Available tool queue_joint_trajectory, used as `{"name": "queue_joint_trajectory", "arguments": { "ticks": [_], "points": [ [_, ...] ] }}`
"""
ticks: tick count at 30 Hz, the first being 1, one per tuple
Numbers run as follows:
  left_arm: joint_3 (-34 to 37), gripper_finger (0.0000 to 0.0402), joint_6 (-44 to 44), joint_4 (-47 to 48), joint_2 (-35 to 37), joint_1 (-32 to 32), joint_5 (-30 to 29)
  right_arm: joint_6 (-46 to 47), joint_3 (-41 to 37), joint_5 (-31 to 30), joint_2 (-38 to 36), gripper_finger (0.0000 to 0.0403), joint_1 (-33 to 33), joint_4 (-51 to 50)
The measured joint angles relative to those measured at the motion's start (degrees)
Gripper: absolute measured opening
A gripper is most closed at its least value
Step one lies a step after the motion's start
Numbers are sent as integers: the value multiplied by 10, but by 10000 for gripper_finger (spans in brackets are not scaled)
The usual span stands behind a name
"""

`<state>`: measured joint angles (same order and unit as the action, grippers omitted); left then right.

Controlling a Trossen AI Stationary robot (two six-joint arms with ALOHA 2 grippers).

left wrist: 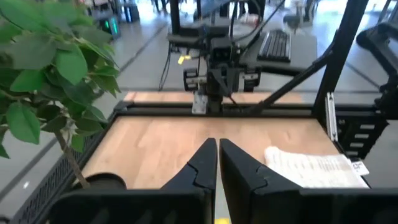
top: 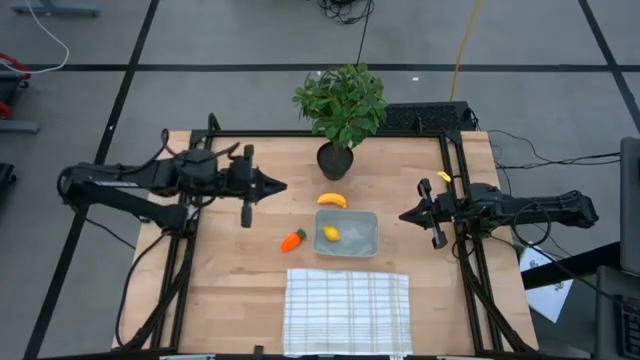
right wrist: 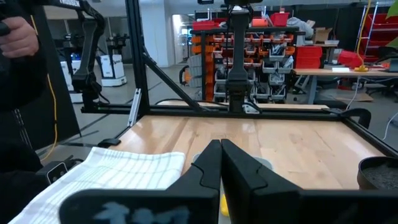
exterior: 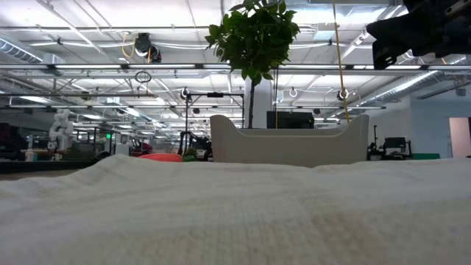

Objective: Pick and placing Produce into tupperware
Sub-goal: Put the orange carrot into the gray bin

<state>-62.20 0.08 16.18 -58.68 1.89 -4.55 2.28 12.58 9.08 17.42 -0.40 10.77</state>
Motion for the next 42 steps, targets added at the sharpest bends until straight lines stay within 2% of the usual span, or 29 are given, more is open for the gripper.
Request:
{"name": "queue_joint_trajectory", "arguments": {
  "ticks": [8, 14, 21, 29, 33, 42],
  "points": [
    [-120, 24, -28, 131, -86, 0, 0, 0, -42, 0, 0, 0, 0, 78],
    [-162, 24, 12, 170, -120, 2, 0, 0, -47, 0, 0, 0, 0, 88],
    [-214, 24, -17, 223, -139, 2, 0, 0, -47, 0, 0, 0, 0, 87],
    [-226, 24, -46, 248, -142, 2, 3, 0, -47, 0, 0, 0, 0, 87],
    [-226, 24, -55, 253, -143, -2, 31, 0, -47, 0, 0, 0, 0, 87],
    [-225, 24, -76, 300, -176, -4, 56, 0, -47, 0, 0, 0, 0, 82]
  ]
}}
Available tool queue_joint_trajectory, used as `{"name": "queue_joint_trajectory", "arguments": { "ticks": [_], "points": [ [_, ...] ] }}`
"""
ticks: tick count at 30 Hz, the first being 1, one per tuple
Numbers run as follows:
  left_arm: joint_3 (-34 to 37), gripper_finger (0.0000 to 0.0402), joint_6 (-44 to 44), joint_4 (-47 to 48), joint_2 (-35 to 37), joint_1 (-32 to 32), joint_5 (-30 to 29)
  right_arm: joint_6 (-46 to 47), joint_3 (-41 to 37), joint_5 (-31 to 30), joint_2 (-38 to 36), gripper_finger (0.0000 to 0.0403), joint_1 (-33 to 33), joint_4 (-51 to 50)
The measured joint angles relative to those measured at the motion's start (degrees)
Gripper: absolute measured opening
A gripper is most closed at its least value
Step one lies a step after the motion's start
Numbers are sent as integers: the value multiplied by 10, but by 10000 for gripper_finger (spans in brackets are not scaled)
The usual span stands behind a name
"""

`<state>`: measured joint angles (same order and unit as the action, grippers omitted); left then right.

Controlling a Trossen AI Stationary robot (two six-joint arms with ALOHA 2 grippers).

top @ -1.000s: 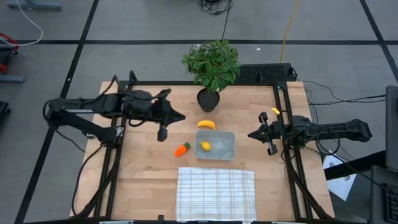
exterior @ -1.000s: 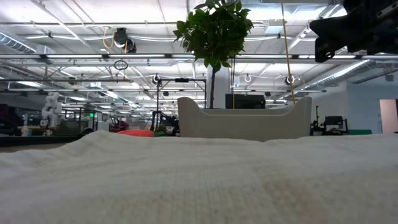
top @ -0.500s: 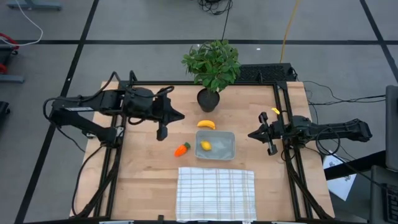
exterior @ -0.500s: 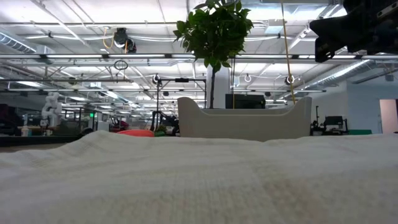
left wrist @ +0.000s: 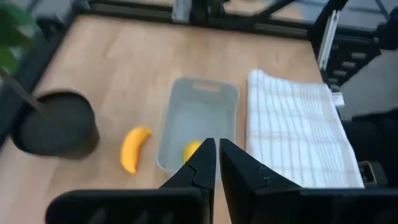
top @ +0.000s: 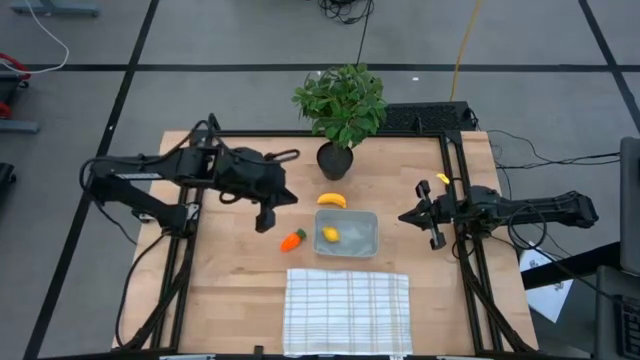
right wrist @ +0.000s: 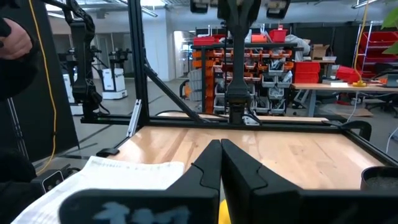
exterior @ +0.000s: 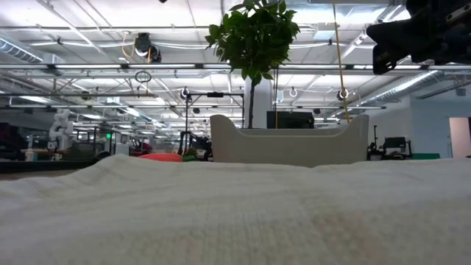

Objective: Pick and placing Produce into tupperware
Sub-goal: Put the orange carrot into the gray bin

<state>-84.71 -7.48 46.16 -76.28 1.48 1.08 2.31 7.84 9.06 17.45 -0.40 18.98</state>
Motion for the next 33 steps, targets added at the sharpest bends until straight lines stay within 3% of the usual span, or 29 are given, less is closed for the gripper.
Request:
{"name": "queue_joint_trajectory", "arguments": {
  "ticks": [7, 13, 25, 33],
  "points": [
    [-2, 24, -28, 13, -32, -13, 42, 0, 0, 0, 5, 0, 0, -5],
    [-11, 24, -28, 81, -55, -20, 59, 0, 0, 0, 8, 0, 0, -5],
    [-158, 24, 1, 255, -163, -20, 34, 0, -1, 0, 17, 0, 0, -2],
    [-194, 24, 12, 316, -207, -20, 29, 0, -1, 0, 20, 0, 0, 0]
  ]
}}
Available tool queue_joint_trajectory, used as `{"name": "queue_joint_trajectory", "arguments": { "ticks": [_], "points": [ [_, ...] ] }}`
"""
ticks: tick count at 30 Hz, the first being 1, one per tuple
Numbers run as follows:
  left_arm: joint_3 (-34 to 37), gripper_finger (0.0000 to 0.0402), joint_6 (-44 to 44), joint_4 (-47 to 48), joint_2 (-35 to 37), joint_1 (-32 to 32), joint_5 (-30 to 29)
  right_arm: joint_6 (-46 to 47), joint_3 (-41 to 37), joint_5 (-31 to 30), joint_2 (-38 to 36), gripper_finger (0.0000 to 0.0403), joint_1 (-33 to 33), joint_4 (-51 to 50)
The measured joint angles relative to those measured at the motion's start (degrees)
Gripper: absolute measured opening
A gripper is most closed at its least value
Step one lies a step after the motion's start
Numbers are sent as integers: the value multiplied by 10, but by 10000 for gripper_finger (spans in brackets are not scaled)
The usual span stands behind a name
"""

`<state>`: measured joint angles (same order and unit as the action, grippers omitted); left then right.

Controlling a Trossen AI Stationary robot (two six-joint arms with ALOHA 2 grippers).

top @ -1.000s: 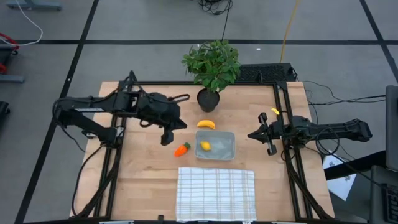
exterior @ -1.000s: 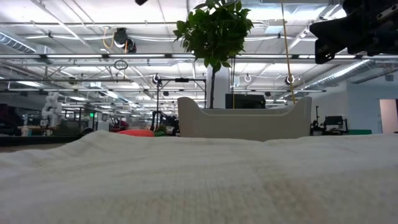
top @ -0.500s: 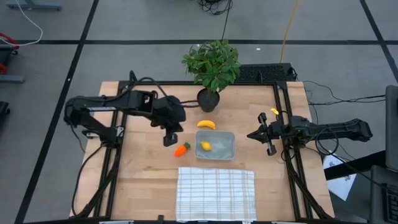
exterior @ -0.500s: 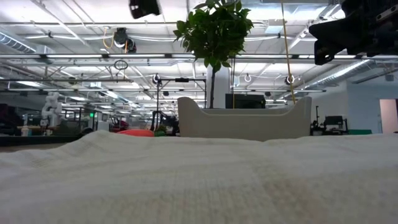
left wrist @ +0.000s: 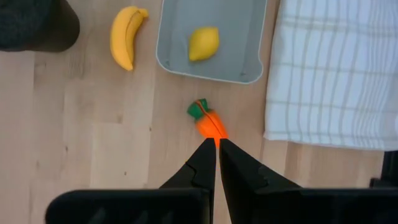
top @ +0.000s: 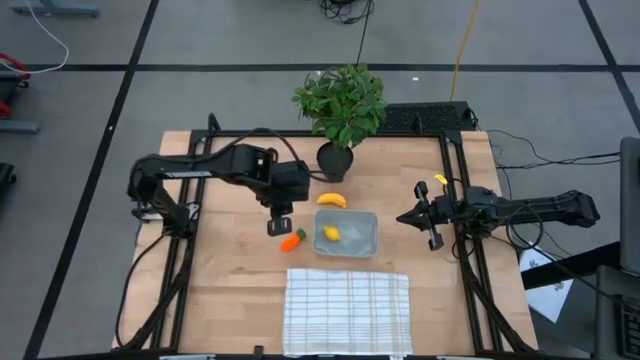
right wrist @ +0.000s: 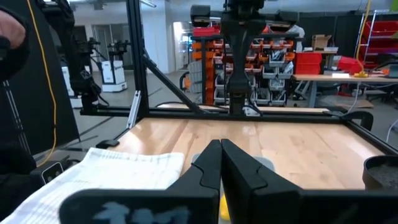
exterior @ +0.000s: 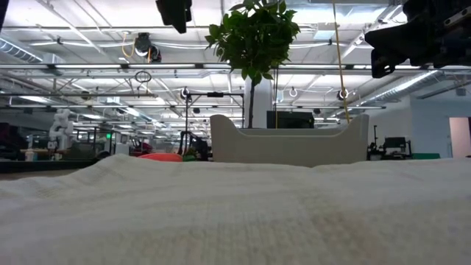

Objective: Pick and placing Produce into tupperware
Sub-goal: Put the orange carrot into the gray bin

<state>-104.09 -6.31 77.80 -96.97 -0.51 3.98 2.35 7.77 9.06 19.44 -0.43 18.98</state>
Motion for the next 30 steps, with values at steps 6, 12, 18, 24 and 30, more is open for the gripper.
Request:
{"name": "queue_joint_trajectory", "arguments": {
  "ticks": [6, 12, 18, 24, 30],
  "points": [
    [-1, 24, 0, 2, 2, 0, -17, 0, 0, 0, 0, 0, 0, 0],
    [0, 24, 0, 5, 4, 0, -31, 0, 0, 0, 0, 0, 0, 0],
    [0, 60, -11, 8, 4, 0, -60, 0, 0, 0, 0, 0, 0, 0],
    [0, 141, -43, 35, 4, 0, -61, 0, 0, 0, 0, 0, 0, 0],
    [0, 217, -74, 35, 4, 0, -61, -1, 0, 0, 0, 0, 0, 0]
  ]
}}
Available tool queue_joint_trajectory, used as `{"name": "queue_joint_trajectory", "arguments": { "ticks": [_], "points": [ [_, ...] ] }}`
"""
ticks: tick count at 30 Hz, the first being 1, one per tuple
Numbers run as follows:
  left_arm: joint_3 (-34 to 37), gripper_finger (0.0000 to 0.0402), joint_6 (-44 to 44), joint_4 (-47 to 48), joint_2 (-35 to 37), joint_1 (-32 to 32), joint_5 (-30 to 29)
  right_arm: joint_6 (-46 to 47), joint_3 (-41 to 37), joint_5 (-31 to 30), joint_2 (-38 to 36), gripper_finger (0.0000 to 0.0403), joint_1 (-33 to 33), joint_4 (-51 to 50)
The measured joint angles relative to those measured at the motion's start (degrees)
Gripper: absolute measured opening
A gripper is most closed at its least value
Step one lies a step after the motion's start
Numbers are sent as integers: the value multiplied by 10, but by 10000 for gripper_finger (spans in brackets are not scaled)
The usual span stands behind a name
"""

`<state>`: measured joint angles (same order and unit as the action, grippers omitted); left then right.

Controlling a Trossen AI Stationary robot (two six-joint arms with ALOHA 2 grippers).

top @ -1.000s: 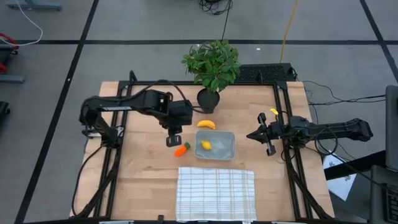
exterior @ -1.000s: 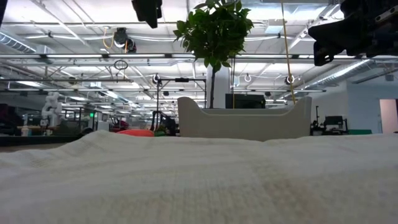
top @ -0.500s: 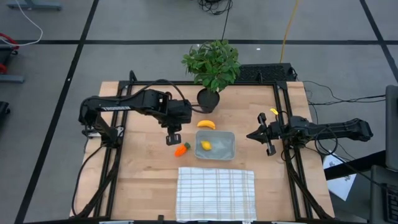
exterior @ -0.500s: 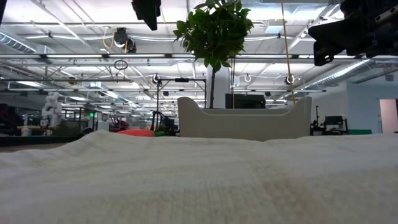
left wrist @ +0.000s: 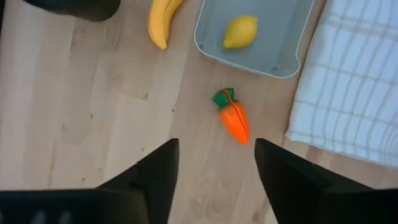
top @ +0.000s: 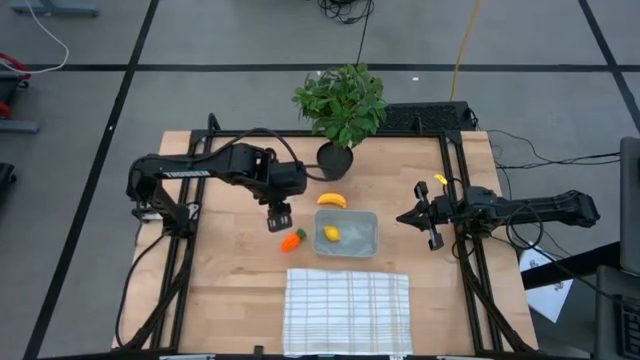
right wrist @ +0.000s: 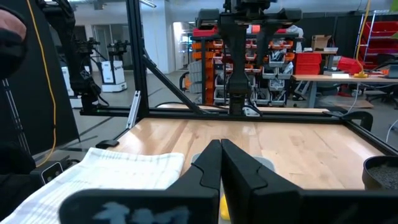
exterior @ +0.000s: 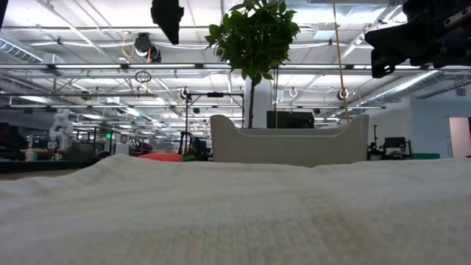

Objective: Pick and placing Produce into tupperware
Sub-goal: Put the orange carrot into the gray bin

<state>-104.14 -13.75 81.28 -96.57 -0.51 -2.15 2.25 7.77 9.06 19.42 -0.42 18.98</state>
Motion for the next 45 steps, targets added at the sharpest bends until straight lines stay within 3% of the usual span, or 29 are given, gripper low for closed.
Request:
{"name": "queue_joint_trajectory", "arguments": {
  "ticks": [5, 11, 27, 33, 45],
  "points": [
    [0, 249, -57, -1, 0, 3, -14, 0, 0, 0, 0, 0, 0, 0],
    [0, 257, -129, -2, 0, 7, -35, 0, 0, 0, 0, 0, 0, 0],
    [3, 257, -136, -3, 0, 17, -39, 0, 0, 0, 0, 0, 0, 0],
    [55, 257, -129, -26, 0, 23, -39, 0, 0, 0, 0, 0, 0, 0],
    [190, 257, -90, -159, 0, 32, -39, -1, 0, 0, 0, 0, 0, 0]
  ]
}}
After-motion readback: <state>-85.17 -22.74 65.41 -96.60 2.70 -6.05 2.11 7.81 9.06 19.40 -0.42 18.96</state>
